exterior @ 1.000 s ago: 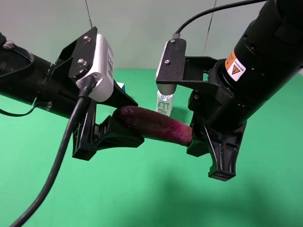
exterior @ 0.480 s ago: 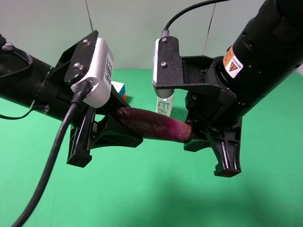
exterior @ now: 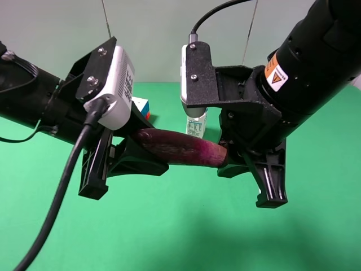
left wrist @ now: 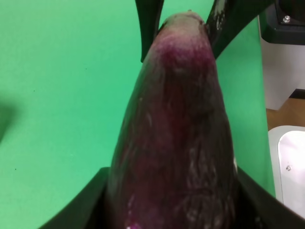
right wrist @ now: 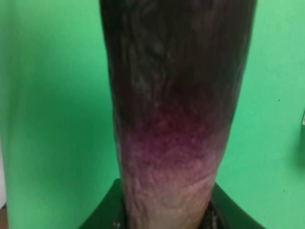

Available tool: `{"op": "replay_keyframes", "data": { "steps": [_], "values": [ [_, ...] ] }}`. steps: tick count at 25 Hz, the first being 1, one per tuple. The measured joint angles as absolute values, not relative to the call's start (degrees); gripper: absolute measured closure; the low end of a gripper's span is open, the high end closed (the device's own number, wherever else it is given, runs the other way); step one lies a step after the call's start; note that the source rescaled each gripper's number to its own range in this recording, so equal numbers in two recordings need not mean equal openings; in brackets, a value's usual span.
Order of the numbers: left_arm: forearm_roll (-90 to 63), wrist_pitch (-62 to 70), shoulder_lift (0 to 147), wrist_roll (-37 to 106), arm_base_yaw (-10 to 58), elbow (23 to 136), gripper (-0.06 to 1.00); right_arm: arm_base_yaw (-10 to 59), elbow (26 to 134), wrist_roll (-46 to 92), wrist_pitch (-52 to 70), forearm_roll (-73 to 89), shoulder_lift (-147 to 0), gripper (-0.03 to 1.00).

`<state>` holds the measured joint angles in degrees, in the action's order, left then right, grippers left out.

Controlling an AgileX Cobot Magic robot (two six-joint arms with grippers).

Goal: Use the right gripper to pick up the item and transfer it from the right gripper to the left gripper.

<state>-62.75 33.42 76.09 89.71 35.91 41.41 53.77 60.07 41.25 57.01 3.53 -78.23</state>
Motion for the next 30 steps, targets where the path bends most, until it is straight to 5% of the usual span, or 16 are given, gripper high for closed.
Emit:
{"op": "replay_keyframes", "data": {
  "steps": [5, 9, 12, 30],
  "values": [
    [-62.7, 33.4, 76.1, 89.8, 35.9, 41.4, 0.94, 53.8, 60.1, 41.6, 57.0, 3.5, -78.2, 0.91],
    [-63.4, 32.1, 76.1, 89.8, 35.9, 41.4, 0.94, 54.1, 60.1, 42.6, 53.8, 7.0, -78.2, 0.22],
    [-63.4, 31.7, 76.1, 89.8, 35.9, 41.4, 0.94, 54.1, 60.1, 42.6, 53.0, 7.3, -78.2, 0.02],
    [-63.4, 31.7, 76.1, 89.8, 35.9, 41.4, 0.94, 54.2, 60.1, 35.1, 52.5, 2.7, -74.8, -0.03]
  ]
}}
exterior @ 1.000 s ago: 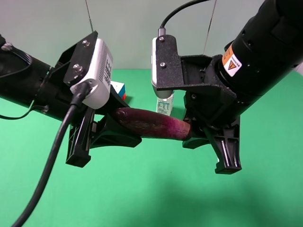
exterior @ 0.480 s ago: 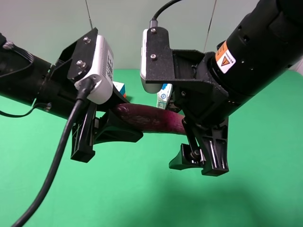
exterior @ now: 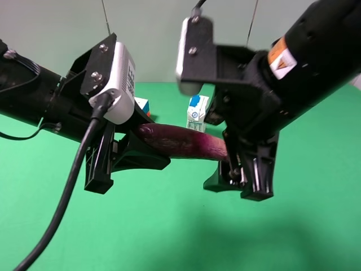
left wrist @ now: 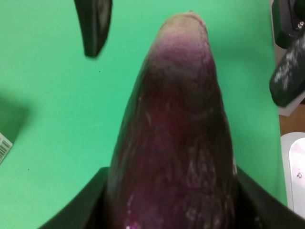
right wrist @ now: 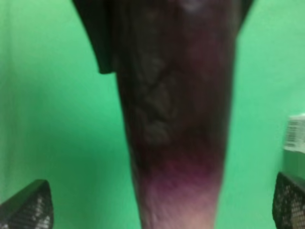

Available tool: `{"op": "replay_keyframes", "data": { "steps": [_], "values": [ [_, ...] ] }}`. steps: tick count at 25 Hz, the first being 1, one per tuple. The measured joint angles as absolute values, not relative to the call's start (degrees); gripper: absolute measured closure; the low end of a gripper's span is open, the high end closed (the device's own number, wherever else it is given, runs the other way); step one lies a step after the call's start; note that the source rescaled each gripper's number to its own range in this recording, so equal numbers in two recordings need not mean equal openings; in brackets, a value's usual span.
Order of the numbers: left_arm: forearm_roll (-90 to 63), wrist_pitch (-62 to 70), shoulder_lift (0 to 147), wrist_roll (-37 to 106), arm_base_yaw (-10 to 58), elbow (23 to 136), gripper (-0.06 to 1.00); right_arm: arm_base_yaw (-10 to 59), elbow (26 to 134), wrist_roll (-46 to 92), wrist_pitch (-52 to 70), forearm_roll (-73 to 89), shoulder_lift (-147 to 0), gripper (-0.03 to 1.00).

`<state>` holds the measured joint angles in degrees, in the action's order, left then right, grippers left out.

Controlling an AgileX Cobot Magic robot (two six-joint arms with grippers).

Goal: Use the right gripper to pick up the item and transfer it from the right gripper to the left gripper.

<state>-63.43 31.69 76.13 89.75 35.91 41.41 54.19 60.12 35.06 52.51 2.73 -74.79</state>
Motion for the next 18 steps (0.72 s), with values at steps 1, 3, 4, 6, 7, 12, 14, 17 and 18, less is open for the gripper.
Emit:
{"op": "replay_keyframes", "data": {
  "steps": [1, 3, 4, 6, 7, 12, 14, 17, 18],
  "values": [
    [-63.4, 31.7, 76.1, 89.8, 35.9, 41.4, 0.94, 54.2, 60.1, 33.8, 52.7, 1.9, -74.0, -0.03],
    [-63.4, 31.7, 76.1, 89.8, 35.9, 41.4, 0.94, 54.2, 60.1, 31.4, 53.5, 0.4, -72.7, -0.03],
    [-63.4, 31.7, 76.1, 89.8, 35.9, 41.4, 0.94, 54.2, 60.1, 30.0, 53.7, -0.4, -71.9, -0.03],
    [-63.4, 31.7, 76.1, 89.8, 35.9, 41.4, 0.94, 54.2, 60.1, 27.5, 53.8, -2.0, -70.6, -0.03],
    [-63.4, 31.7, 76.1, 89.8, 35.9, 41.4, 0.94, 54.2, 60.1, 26.2, 54.0, -2.6, -69.8, -0.03],
    [-63.5, 31.7, 76.1, 89.8, 35.9, 41.4, 0.94, 54.2, 60.1, 18.7, 56.4, -3.9, -65.9, -0.03],
    [-63.5, 31.7, 76.1, 89.8, 35.9, 41.4, 0.94, 54.2, 60.1, 15.4, 57.6, -4.0, -64.4, -0.03],
    [-63.5, 31.7, 76.1, 89.8, 35.9, 41.4, 0.94, 54.2, 60.1, 11.0, 58.6, -4.2, -61.8, -0.03],
    [-63.5, 31.7, 76.1, 89.8, 35.9, 41.4, 0.94, 54.2, 60.1, 9.7, 59.0, -4.4, -60.8, -0.03]
  ]
}}
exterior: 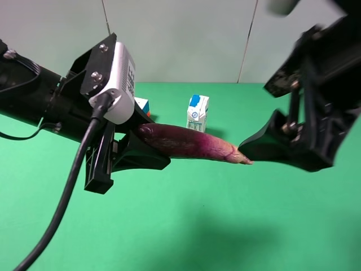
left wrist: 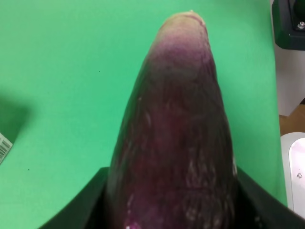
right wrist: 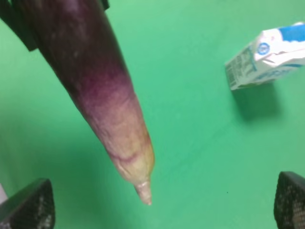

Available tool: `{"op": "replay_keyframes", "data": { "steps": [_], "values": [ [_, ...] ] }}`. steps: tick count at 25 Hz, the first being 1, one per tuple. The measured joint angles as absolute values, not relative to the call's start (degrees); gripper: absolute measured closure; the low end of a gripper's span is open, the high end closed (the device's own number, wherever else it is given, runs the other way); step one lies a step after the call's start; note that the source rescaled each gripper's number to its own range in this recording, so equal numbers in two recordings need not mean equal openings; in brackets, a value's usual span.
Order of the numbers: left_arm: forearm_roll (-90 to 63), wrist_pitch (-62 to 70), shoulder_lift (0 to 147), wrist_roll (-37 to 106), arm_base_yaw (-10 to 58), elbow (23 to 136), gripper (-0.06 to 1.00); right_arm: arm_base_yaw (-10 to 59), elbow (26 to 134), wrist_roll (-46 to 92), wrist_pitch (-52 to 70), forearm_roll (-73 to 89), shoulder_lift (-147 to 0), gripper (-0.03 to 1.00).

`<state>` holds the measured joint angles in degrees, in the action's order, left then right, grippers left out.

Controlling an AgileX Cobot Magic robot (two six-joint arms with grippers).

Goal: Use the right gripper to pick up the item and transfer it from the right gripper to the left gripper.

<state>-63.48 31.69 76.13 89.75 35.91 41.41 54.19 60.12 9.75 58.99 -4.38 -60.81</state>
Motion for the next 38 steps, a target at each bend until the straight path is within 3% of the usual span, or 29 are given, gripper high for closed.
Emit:
{"op": "replay_keyframes", "data": {
  "steps": [6, 27, 38],
  "values": [
    [-63.5, 31.7, 76.1, 89.8, 35.9, 41.4, 0.94, 54.2, 58.5, 2.4, 62.1, -6.9, -53.8, -0.03],
    [-63.7, 31.7, 76.1, 89.8, 35.9, 41.4, 0.94, 54.2, 31.1, -4.6, 58.4, -5.0, -12.5, -0.03],
    [-63.7, 31.7, 76.1, 89.8, 35.9, 41.4, 0.94, 54.2, 28.6, -4.6, 58.3, -4.6, -8.4, -0.03]
  ]
}}
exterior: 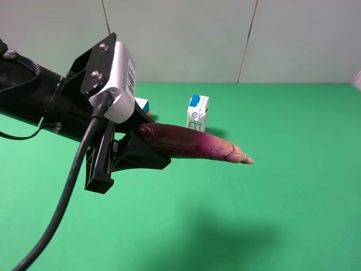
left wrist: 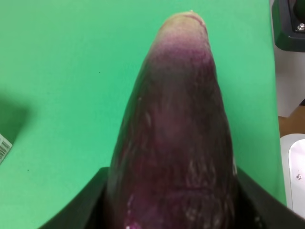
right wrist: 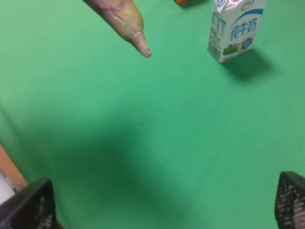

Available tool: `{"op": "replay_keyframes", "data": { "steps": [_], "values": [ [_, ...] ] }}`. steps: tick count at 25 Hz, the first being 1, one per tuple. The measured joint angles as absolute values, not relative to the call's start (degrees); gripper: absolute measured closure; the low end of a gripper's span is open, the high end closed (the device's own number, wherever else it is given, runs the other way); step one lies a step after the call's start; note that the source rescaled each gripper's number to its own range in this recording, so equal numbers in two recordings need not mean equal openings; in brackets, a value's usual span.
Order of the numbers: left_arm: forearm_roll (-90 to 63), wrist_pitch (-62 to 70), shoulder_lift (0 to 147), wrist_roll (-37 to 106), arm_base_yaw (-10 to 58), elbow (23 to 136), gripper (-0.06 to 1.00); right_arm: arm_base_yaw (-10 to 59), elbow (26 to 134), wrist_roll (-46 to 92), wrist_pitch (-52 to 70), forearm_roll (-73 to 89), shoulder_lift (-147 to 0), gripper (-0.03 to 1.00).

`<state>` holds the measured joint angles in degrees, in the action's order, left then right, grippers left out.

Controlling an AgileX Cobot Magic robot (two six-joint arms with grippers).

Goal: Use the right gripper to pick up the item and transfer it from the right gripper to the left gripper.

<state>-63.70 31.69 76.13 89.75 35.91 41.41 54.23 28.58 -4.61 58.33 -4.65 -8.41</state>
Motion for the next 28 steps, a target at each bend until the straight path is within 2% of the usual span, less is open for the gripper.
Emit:
{"op": "replay_keyframes", "data": {
  "steps": [5, 8, 21, 24, 28],
  "values": [
    [-63.7, 31.7, 76.1, 89.7, 35.9, 41.4, 0.94, 53.8, 28.6, -4.6, 58.3, -4.6, -8.4, -0.03],
    [-63.7, 31.7, 76.1, 89.7, 35.9, 41.4, 0.94, 50.7, 28.6, -4.6, 58.3, -4.6, -8.2, -0.03],
    [-63.7, 30.2, 76.1, 89.6, 35.9, 41.4, 0.94, 20.3, 28.6, -4.6, 58.3, -4.5, 0.4, -0.03],
    [-63.7, 27.7, 76.1, 87.6, 35.9, 41.4, 0.94, 14.9, 28.6, -4.6, 58.3, -4.4, 0.4, -0.03],
    [-63.7, 21.2, 76.1, 81.5, 35.9, 41.4, 0.94, 11.6, 28.6, -4.6, 58.3, -4.4, 0.4, -0.03]
  ]
}}
